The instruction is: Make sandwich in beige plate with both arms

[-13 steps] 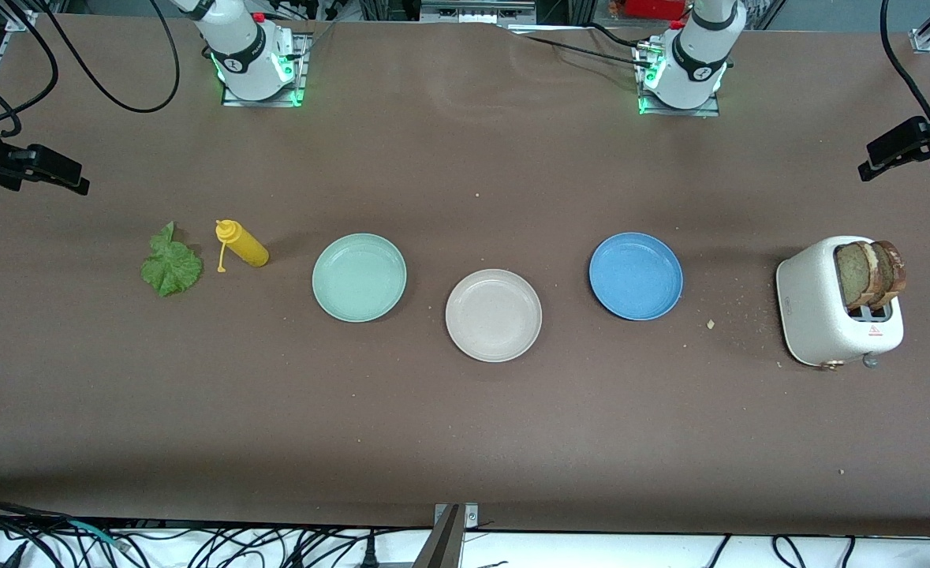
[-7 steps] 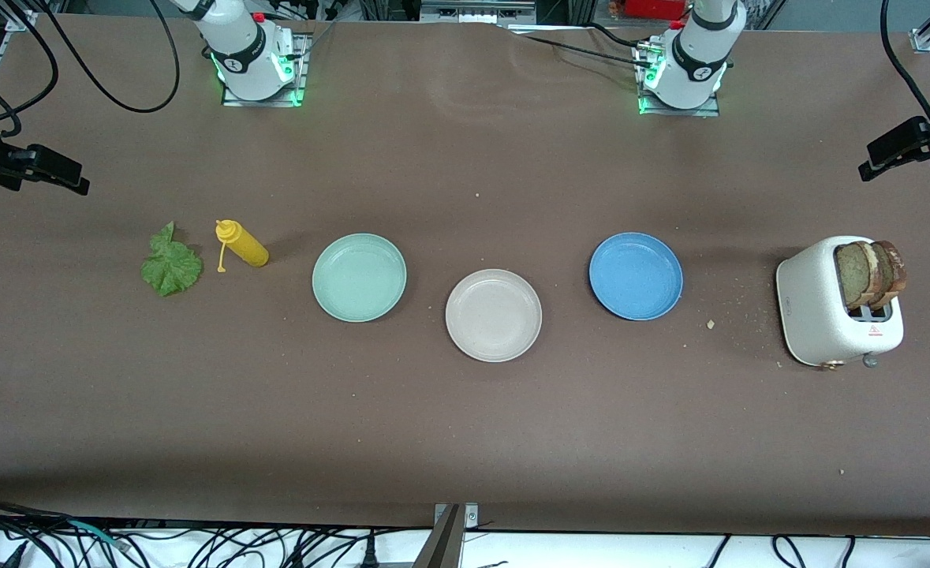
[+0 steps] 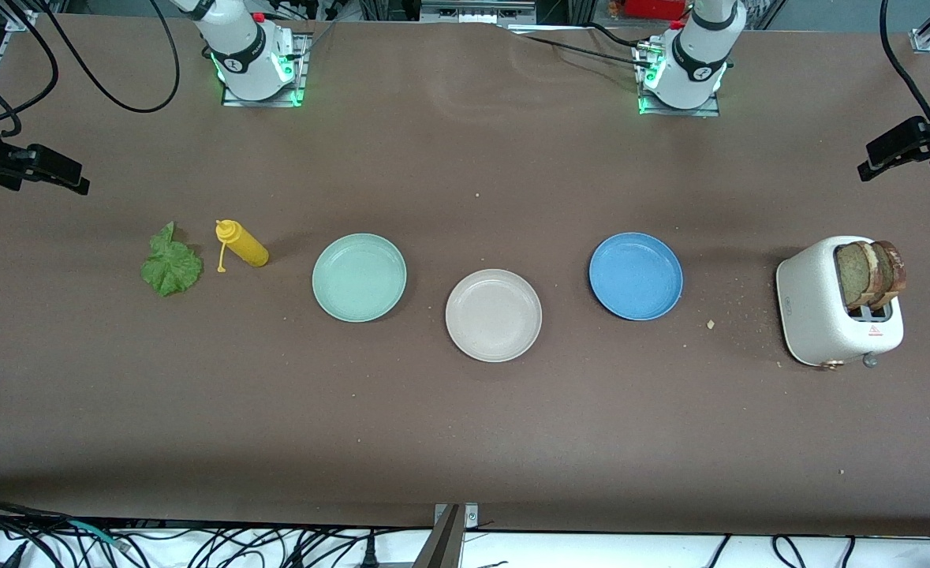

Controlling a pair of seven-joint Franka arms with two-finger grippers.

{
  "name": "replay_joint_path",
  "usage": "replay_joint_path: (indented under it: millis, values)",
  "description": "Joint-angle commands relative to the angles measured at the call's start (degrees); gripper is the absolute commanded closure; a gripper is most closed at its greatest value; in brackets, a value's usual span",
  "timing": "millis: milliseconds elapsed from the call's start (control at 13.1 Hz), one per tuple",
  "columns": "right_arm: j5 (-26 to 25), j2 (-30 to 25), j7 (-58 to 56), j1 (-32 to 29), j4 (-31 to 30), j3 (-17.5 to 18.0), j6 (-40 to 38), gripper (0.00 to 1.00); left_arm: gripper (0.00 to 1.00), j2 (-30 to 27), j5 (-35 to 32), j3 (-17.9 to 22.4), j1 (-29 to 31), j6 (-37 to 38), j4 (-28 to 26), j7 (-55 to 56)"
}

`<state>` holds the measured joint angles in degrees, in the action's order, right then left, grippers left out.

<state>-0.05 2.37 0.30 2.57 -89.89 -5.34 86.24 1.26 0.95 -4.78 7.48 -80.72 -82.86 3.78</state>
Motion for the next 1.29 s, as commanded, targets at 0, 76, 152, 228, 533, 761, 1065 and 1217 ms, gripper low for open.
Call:
replay_joint_path:
  millis: [0,76,152,228,533,761,1065,1217]
  values:
    - [1.11,-0.61,-0.12,-0.20,-0.38,-0.20,-0.37,0.00,0.00,-0.12,-1.13,-0.40,0.34,0.47,0.60,-0.01]
    - [1.11,-0.61,-0.12,-0.20,-0.38,-0.29,-0.37,0.00,0.00,-0.12,-1.13,-0.40,0.34,0.47,0.68,0.00]
    - [1.11,-0.61,-0.03,-0.20,-0.47,-0.29,-0.37,0.00,0.00,-0.12,-1.22,-0.40,0.34,0.47,0.69,-0.18]
    - [1.11,-0.61,0.14,-0.20,-0.47,-0.46,-0.37,0.00,0.00,-0.12,-1.22,-0.40,0.34,0.47,0.60,-0.18]
    - [1.02,-0.52,0.49,-0.20,-0.73,-0.55,-0.63,0.00,0.00,-0.03,-1.48,-0.40,0.34,0.47,0.60,-0.44]
    - [1.02,-0.17,0.58,-0.20,-0.73,-0.64,-1.33,0.00,0.00,-0.12,-1.04,-0.40,0.25,0.56,0.51,-0.44]
    - [0.93,0.27,0.58,-0.20,-1.17,-0.64,-1.33,0.00,0.00,-0.03,-1.04,-0.40,0.25,0.47,0.51,-0.44]
    - [0.85,0.27,0.67,-0.20,-1.17,-0.64,-1.33,0.00,0.00,-0.03,-0.95,-0.49,0.25,0.47,0.60,-0.44]
